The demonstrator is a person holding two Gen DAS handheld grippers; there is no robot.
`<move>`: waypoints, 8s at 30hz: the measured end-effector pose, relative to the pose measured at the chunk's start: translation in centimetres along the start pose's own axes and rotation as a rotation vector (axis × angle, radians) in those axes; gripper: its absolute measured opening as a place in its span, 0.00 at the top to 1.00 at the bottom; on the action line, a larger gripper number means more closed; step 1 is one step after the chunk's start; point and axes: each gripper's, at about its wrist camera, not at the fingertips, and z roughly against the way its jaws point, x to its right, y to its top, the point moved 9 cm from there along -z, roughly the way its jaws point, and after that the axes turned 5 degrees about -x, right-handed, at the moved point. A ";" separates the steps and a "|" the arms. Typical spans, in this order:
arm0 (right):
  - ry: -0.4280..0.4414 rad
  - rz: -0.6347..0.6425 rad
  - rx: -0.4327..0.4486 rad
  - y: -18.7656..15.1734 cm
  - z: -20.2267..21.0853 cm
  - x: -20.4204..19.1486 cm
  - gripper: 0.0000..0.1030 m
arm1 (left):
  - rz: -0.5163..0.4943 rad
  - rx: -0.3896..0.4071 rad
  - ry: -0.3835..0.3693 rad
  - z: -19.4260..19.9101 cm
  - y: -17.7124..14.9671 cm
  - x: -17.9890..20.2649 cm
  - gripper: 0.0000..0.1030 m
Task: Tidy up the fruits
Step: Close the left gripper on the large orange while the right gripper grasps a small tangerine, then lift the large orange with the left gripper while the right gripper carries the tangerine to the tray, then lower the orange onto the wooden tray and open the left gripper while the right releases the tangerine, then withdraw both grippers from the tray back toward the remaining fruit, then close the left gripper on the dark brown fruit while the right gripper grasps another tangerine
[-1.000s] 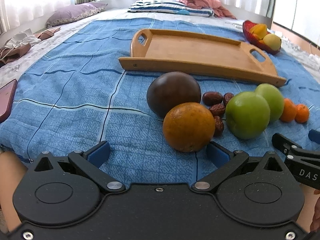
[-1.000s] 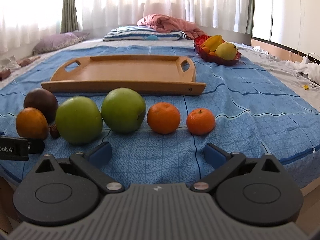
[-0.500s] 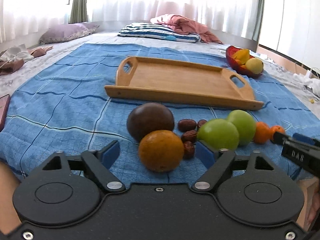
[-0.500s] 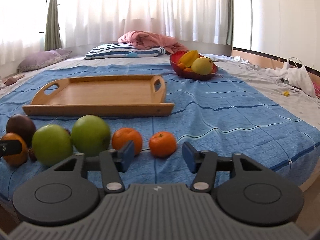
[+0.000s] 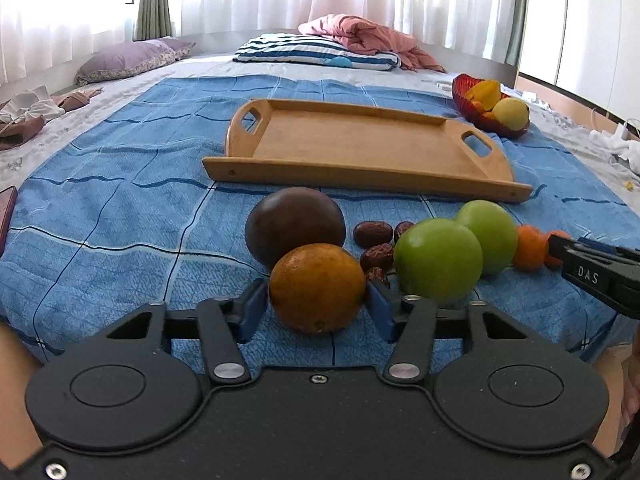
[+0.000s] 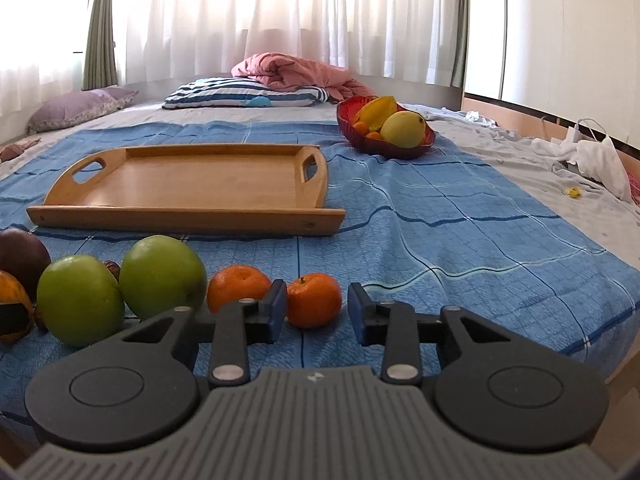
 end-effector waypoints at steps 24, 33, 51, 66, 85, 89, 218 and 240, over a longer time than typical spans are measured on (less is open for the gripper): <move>0.046 -0.042 -0.036 0.7 -1.8 0.3 0.64 | -0.004 -0.024 0.010 -1.0 0.1 0.1 0.51; 0.059 -0.064 0.006 2.1 -0.7 0.6 0.65 | -0.037 0.043 0.011 1.0 1.9 0.1 0.51; 0.150 -0.080 0.037 6.7 -1.4 -0.8 0.65 | -0.030 0.065 0.013 -1.0 10.0 -2.1 0.51; 0.212 -0.043 -0.042 10.9 -5.7 -2.7 0.65 | 0.028 -0.031 -0.026 -6.1 15.7 -3.4 0.52; 0.271 -0.153 -0.264 16.2 -17.5 -3.8 0.65 | 0.030 -0.198 -0.077 -17.5 22.5 -2.9 0.52; 0.258 -0.154 -0.271 16.0 -18.8 -4.5 0.65 | 0.017 -0.215 -0.051 -19.6 22.5 -2.7 0.52; 0.274 0.029 0.028 3.3 -2.1 -1.1 0.02 | -0.078 -0.011 -0.055 -5.0 6.5 -3.8 0.00; 0.302 -0.016 0.055 0.9 0.3 -1.3 0.23 | -0.091 -0.036 -0.112 -4.1 3.4 -2.6 0.11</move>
